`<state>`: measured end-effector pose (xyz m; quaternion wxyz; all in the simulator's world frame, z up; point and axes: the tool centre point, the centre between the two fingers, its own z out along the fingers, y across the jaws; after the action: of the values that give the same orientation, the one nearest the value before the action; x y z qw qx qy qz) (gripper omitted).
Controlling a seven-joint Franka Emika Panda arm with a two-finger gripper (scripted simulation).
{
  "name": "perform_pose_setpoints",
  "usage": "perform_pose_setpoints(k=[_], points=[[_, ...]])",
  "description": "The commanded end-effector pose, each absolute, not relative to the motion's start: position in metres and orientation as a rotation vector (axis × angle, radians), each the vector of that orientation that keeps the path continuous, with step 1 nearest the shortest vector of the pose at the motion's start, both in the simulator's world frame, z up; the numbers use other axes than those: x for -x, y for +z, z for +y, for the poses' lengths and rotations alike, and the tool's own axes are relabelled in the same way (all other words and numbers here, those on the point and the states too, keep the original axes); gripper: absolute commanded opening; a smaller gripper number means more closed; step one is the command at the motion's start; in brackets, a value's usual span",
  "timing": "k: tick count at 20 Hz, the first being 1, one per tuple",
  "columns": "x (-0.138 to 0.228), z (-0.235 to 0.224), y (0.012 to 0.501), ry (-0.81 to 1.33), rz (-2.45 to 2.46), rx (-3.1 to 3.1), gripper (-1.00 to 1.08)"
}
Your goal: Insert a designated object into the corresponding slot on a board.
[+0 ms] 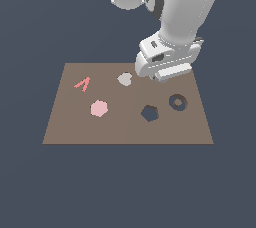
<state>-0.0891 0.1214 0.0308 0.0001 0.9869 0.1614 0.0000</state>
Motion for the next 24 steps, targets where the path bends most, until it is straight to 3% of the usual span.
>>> perform_pose_setpoints(k=[1,24], points=[[0.089,0.122,0.030,0.000,0.508,-3.100,-1.00],[0.073,0.114,0.032,0.001,0.855,-3.023,-1.00]])
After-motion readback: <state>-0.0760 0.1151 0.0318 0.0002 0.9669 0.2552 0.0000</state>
